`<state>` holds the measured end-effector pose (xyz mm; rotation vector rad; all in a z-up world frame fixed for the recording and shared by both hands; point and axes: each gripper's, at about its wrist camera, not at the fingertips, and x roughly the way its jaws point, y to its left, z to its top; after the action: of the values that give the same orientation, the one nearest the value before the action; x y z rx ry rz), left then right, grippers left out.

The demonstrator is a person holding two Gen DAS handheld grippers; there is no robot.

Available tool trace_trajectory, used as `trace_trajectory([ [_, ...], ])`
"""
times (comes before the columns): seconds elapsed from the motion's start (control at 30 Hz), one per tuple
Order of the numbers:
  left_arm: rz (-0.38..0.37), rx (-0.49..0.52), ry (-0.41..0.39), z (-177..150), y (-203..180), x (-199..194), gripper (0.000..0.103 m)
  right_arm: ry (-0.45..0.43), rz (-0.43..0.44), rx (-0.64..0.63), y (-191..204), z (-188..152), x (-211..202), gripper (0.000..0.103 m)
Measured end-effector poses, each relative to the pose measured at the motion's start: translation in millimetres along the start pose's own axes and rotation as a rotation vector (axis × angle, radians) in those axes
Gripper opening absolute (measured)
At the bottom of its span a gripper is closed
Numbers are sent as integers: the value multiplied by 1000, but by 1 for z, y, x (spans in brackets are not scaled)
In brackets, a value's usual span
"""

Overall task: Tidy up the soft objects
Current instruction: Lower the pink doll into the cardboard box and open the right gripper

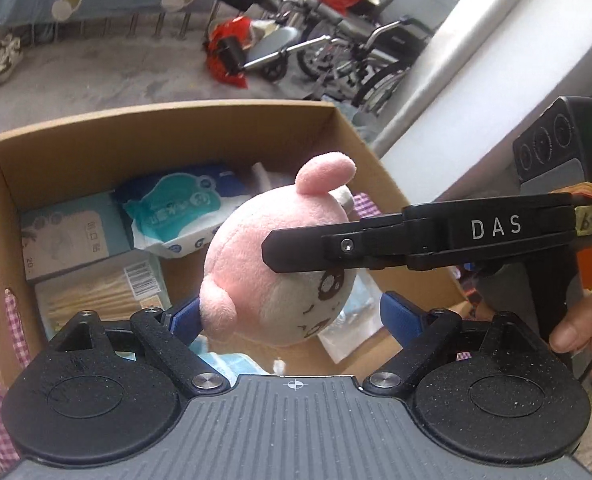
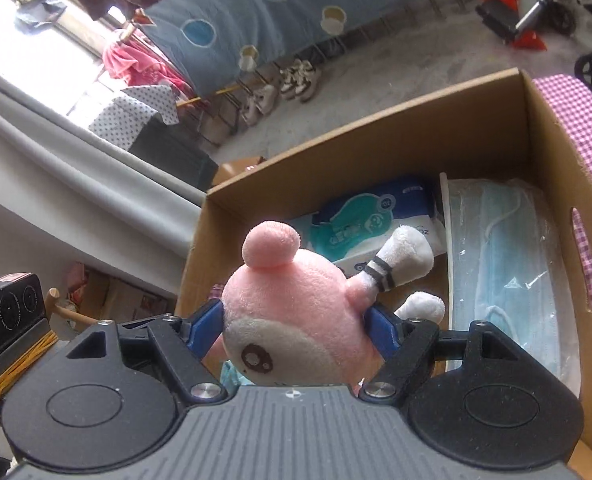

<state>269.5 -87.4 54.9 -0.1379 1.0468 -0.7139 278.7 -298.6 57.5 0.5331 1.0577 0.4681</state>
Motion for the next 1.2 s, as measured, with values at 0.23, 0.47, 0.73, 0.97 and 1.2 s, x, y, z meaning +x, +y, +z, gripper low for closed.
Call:
trace_trajectory([
  [0.23,72,-99,137,26,40,57,91,127,-76,75,-26,28,61,79],
  [0.47,128,-141,185,31,60,82,92,172,-109,80,-26,30,84,82],
  [0.73,139,-136,178,30,56,72,98,178,-150,108,-26,34,83,92],
  [0.97,148,-150,125,25,61,53,100,143,-135,169,-34,38,69,95],
  [1.2,164,-160,103,26,61,44,100,129,-134,192,-38,37,64,95],
])
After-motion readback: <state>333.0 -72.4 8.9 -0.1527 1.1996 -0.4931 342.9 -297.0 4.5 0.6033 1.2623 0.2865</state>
